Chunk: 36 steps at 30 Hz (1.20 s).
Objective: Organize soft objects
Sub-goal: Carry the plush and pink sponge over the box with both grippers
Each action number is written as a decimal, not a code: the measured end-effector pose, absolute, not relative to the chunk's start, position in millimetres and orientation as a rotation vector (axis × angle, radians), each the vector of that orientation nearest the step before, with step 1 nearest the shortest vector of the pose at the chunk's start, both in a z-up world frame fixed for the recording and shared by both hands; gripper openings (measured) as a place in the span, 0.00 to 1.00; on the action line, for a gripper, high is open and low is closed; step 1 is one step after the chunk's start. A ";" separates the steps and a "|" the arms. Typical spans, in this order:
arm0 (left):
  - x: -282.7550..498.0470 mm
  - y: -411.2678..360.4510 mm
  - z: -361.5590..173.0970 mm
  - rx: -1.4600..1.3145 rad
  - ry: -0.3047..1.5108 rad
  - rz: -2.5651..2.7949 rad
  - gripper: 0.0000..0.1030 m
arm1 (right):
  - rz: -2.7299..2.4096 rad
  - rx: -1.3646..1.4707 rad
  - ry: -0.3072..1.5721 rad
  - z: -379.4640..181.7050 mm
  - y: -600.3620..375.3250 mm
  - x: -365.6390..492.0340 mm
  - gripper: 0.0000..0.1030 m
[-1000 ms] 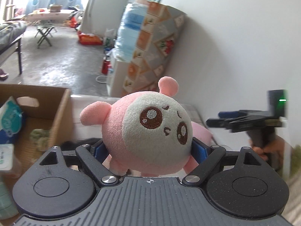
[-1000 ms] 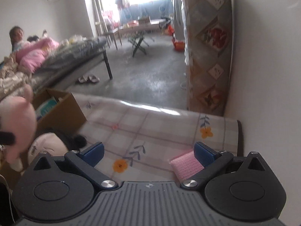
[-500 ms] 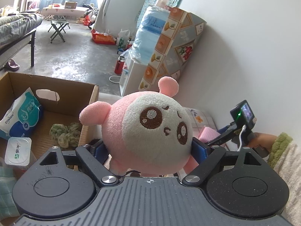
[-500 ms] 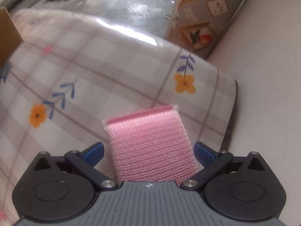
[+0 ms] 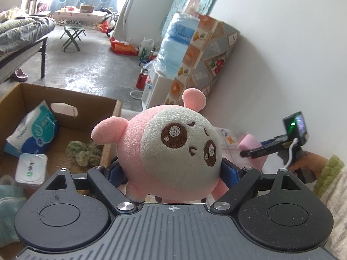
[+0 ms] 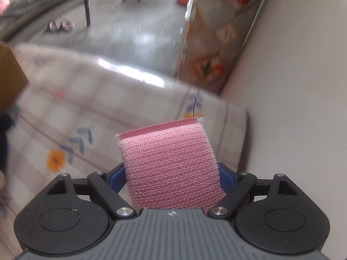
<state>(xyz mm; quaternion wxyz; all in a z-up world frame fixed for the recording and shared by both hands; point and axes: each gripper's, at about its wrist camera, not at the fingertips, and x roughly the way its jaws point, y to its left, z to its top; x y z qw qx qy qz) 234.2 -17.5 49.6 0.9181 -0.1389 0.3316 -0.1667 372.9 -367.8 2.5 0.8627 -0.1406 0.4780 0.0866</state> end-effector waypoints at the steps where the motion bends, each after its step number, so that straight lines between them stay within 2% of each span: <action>1: 230.5 -13.9 52.7 -0.291 0.674 -0.340 0.84 | 0.181 -0.288 0.967 15.3 -364.9 366.5 0.85; 9: 181.8 36.9 86.6 -0.333 0.572 -0.284 0.84 | 0.317 -0.190 0.685 111.1 -312.9 281.4 0.85; 16: 137.3 87.4 102.8 -0.361 0.497 -0.204 0.84 | 0.552 -0.016 0.584 155.2 -246.6 224.8 0.85; 23: 136.1 114.2 77.5 -0.378 0.571 -0.158 0.84 | 0.817 0.179 0.620 144.7 -158.6 217.6 0.85; 36: 218.8 116.9 -35.1 -0.335 0.935 -0.127 0.84 | 0.872 0.315 0.776 80.9 -72.0 230.0 0.85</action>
